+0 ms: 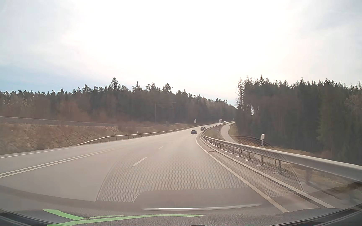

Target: Follow the waypoints while adhering to traffic rules and regulations

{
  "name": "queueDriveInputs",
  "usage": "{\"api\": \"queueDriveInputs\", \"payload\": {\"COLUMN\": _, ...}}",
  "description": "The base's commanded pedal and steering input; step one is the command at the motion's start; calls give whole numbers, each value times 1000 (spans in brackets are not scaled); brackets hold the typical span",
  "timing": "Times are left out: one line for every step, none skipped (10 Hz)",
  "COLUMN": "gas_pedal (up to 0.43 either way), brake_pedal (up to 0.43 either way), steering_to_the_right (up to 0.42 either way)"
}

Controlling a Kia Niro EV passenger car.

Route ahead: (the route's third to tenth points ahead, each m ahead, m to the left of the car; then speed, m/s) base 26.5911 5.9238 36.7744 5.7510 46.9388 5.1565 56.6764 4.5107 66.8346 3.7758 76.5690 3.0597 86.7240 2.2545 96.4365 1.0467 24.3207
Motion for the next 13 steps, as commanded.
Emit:
{"api": "queueDriveInputs", "payload": {"gas_pedal": 177, "brake_pedal": 0, "steering_to_the_right": 7}}
{"api": "queueDriveInputs", "payload": {"gas_pedal": 177, "brake_pedal": 0, "steering_to_the_right": 7}}
{"api": "queueDriveInputs", "payload": {"gas_pedal": 177, "brake_pedal": 0, "steering_to_the_right": 7}}
{"api": "queueDriveInputs", "payload": {"gas_pedal": 177, "brake_pedal": 0, "steering_to_the_right": 7}}
{"api": "queueDriveInputs", "payload": {"gas_pedal": 177, "brake_pedal": 0, "steering_to_the_right": 7}}
{"api": "queueDriveInputs", "payload": {"gas_pedal": 177, "brake_pedal": 0, "steering_to_the_right": 7}}
{"api": "queueDriveInputs", "payload": {"gas_pedal": 177, "brake_pedal": 0, "steering_to_the_right": 7}}
{"api": "queueDriveInputs", "payload": {"gas_pedal": 177, "brake_pedal": 0, "steering_to_the_right": 8}}
{"api": "queueDriveInputs", "payload": {"gas_pedal": 177, "brake_pedal": 0, "steering_to_the_right": 8}}
{"api": "queueDriveInputs", "payload": {"gas_pedal": 177, "brake_pedal": 0, "steering_to_the_right": 9}}
{"api": "queueDriveInputs", "payload": {"gas_pedal": 177, "brake_pedal": 0, "steering_to_the_right": 9}}
{"api": "queueDriveInputs", "payload": {"gas_pedal": 177, "brake_pedal": 0, "steering_to_the_right": 10}}
{"api": "queueDriveInputs", "payload": {"gas_pedal": 189, "brake_pedal": 0, "steering_to_the_right": 10}}
